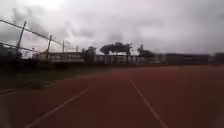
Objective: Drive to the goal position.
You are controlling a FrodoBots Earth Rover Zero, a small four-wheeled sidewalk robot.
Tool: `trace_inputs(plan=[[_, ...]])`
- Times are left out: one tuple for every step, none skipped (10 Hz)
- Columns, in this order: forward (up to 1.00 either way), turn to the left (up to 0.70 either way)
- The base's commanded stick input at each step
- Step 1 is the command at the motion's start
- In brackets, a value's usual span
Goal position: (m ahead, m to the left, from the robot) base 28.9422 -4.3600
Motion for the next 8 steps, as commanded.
trace_inputs(plan=[[0.5, 0.0], [0.5, 0.0], [0.5, 0.0], [0.5, 0.0], [0.5, 0.0], [0.5, 0.0], [0.5, 0.0], [0.5, 0.0]])
